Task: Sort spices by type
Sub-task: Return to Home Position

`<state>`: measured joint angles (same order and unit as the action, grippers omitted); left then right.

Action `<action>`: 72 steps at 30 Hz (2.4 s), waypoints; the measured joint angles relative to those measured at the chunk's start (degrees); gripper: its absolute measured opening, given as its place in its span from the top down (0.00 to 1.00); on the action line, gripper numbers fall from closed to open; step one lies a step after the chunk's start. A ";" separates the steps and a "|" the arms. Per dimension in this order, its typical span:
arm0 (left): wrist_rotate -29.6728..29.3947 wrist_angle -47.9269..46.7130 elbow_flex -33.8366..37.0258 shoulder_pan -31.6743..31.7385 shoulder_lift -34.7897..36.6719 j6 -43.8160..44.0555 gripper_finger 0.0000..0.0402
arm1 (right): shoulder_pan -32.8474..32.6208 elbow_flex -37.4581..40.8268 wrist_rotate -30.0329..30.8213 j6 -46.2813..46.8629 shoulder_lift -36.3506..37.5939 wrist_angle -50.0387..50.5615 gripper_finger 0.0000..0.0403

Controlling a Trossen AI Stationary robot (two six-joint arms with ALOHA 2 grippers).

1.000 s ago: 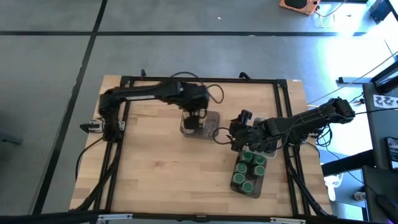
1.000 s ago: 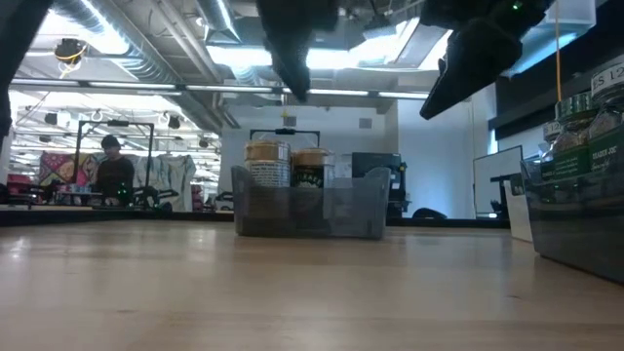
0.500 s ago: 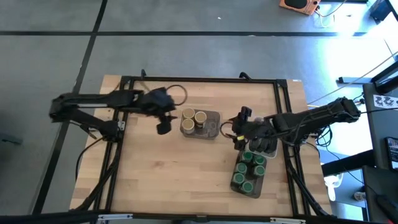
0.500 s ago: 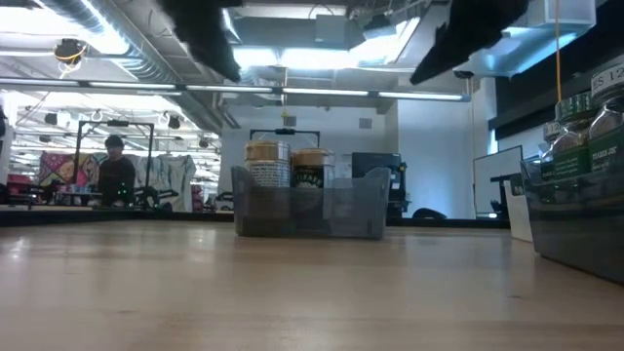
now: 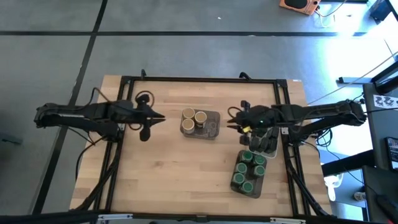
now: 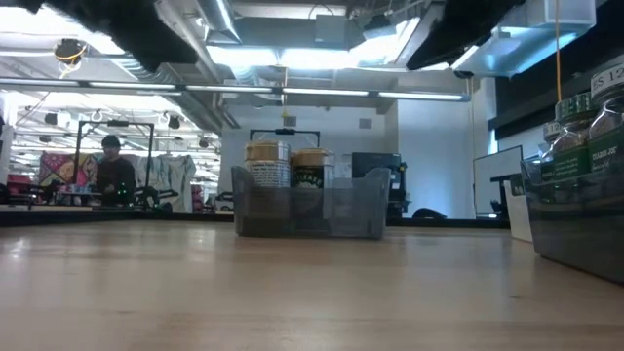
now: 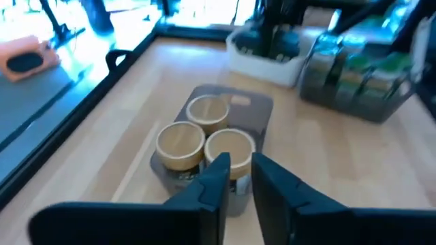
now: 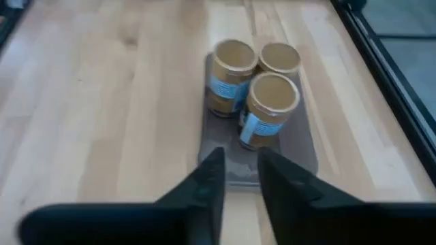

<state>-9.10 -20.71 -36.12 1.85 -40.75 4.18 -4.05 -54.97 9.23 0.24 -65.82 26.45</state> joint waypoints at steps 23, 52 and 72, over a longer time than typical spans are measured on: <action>-2.99 13.74 21.01 -0.96 18.00 0.28 0.96 | -0.04 42.88 -4.03 2.50 54.40 -24.95 0.95; -1.31 15.37 33.14 -3.85 40.44 -3.68 0.96 | -0.04 54.29 -2.42 3.78 65.68 -28.85 0.96; -1.40 15.40 33.14 -3.85 40.35 -3.82 0.96 | -0.04 54.47 -1.31 4.01 65.60 -28.88 0.96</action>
<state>-10.50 -5.32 -2.98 -2.00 -0.40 0.36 -4.10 -0.50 7.92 4.25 -0.23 -2.44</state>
